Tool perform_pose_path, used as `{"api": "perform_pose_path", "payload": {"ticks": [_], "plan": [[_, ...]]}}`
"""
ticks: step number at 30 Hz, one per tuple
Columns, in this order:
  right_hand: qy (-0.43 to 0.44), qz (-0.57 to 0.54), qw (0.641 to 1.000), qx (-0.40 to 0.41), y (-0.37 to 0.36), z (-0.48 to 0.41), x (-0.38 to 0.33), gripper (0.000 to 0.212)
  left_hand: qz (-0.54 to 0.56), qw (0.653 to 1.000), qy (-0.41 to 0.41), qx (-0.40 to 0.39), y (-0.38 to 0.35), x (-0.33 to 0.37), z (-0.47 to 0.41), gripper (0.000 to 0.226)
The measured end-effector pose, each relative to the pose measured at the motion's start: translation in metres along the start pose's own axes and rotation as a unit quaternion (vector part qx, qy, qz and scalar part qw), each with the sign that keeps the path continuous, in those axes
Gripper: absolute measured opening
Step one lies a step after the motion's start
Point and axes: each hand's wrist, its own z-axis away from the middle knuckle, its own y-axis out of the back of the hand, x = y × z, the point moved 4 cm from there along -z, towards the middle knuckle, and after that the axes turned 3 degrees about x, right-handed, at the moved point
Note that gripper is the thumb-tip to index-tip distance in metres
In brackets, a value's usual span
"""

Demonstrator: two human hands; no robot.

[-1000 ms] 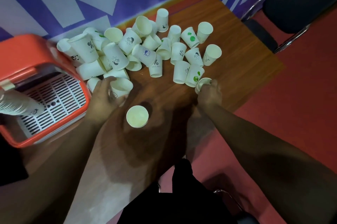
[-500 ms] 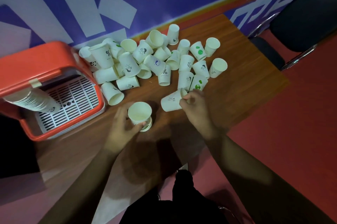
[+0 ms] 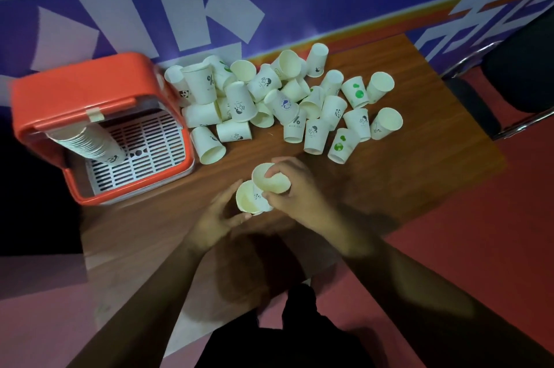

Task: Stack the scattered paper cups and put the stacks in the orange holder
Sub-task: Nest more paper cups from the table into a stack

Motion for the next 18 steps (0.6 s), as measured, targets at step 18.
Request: {"api": "perform_pose_path", "payload": {"ticks": [18], "plan": [[-0.028, 0.015, 0.99, -0.137, -0.041, -0.001, 0.047, 0.078, 0.093, 0.992, 0.083, 0.027, -0.018, -0.002, -0.002, 0.051]]}}
